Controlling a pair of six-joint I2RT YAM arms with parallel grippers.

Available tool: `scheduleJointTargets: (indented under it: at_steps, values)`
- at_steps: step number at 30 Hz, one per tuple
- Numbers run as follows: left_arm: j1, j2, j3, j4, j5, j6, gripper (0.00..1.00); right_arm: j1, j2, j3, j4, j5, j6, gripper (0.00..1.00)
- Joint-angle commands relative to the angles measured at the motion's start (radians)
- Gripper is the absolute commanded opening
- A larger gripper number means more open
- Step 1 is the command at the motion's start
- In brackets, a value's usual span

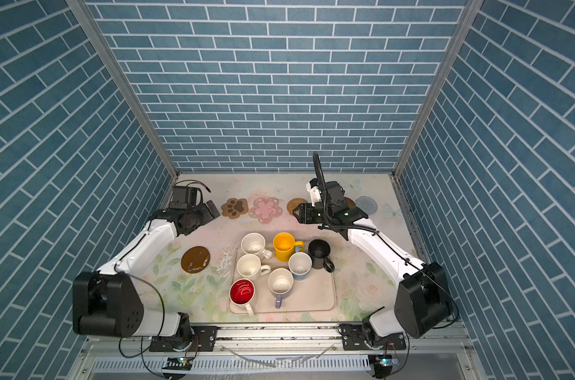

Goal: Place cups on coasters
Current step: Move the coaster to the top-left of the table.

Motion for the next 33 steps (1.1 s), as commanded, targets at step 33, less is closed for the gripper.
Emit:
scheduleJointTargets:
  at_steps: [33]
  values:
    - [-0.102,-0.182,-0.48,-0.073,-0.188,-0.302,0.96,0.02,-0.01,-0.103,0.056,0.093,0.002,0.59]
